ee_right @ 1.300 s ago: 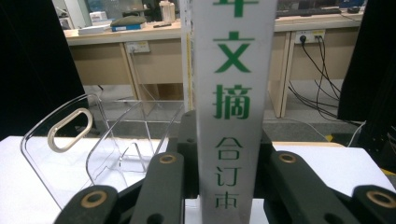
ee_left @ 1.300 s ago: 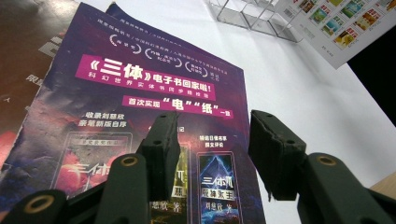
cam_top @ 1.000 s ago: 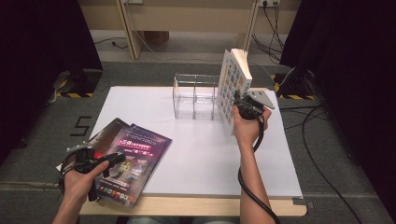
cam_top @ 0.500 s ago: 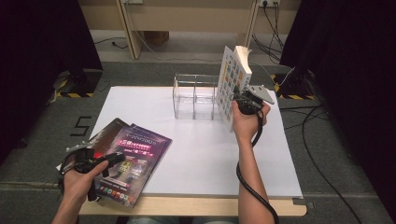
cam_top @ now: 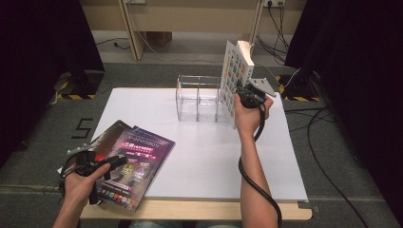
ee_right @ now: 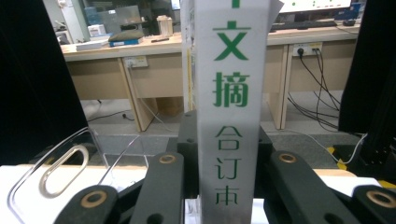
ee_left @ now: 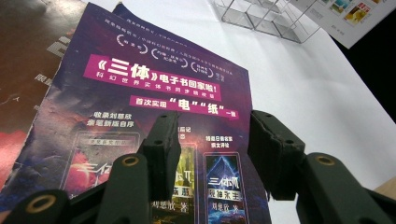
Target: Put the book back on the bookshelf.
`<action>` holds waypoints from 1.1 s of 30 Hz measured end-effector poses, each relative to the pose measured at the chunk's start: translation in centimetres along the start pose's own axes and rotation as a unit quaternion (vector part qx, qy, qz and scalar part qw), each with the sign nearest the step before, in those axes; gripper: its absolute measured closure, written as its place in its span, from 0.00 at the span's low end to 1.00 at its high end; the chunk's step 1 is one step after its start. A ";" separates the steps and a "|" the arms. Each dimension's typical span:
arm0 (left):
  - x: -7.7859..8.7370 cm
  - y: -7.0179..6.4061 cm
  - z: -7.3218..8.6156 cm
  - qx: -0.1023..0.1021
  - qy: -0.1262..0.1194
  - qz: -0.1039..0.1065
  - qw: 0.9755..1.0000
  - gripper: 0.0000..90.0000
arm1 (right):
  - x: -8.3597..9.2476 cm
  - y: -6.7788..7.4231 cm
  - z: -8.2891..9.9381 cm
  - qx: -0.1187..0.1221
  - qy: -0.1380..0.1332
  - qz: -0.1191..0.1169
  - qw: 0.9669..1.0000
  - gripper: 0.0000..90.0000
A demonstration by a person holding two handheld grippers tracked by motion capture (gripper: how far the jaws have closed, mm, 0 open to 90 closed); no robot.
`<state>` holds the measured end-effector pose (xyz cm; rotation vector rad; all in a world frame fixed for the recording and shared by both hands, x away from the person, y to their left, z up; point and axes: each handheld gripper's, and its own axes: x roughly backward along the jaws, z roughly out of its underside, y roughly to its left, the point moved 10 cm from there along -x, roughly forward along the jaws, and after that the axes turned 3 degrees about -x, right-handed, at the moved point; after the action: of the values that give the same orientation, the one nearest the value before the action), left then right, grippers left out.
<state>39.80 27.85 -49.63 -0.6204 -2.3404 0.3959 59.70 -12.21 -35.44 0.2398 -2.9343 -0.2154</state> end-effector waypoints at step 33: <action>0.0 0.3 0.0 0.000 0.001 0.000 1.000 0.59 | -2.8 0.3 2.3 -0.006 0.005 0.011 1.000 0.83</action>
<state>39.87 28.08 -49.78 -0.6204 -2.3393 0.3941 61.90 -11.12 -38.08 0.2050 -2.9226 -0.2269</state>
